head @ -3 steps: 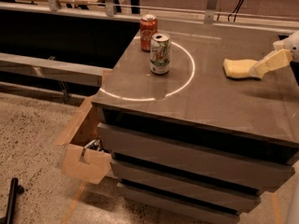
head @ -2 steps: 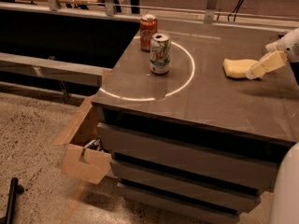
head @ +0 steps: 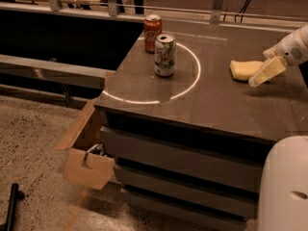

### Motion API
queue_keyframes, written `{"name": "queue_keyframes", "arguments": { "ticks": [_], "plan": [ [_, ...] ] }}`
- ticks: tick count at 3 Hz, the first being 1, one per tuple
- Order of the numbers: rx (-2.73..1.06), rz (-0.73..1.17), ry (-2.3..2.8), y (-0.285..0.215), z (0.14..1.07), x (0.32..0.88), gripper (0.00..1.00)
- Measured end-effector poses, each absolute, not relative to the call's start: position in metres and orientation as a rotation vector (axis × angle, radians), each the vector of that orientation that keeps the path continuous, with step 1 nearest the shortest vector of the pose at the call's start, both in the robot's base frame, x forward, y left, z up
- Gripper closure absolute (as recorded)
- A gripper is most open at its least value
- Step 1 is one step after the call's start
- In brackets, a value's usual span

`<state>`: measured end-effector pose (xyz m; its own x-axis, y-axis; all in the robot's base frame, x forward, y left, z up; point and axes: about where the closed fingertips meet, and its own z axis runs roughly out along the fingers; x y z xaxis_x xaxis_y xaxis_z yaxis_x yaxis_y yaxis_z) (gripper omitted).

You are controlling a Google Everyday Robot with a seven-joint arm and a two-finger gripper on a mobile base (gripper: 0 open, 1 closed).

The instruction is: Move sponge near 7up can

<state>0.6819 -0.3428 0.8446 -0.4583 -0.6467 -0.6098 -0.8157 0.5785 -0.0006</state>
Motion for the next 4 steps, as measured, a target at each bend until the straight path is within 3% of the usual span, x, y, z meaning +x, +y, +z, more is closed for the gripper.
{"name": "queue_keyframes", "arguments": {
  "ticks": [2, 3, 4],
  "plan": [
    [-1.255, 0.403, 2.276, -0.3372, 0.8248, 0.6822, 0.43],
    [-1.251, 0.396, 2.273, -0.3384, 0.8287, 0.6823, 0.74],
    [-1.251, 0.396, 2.273, -0.3384, 0.8314, 0.6823, 0.97]
  ]
}}
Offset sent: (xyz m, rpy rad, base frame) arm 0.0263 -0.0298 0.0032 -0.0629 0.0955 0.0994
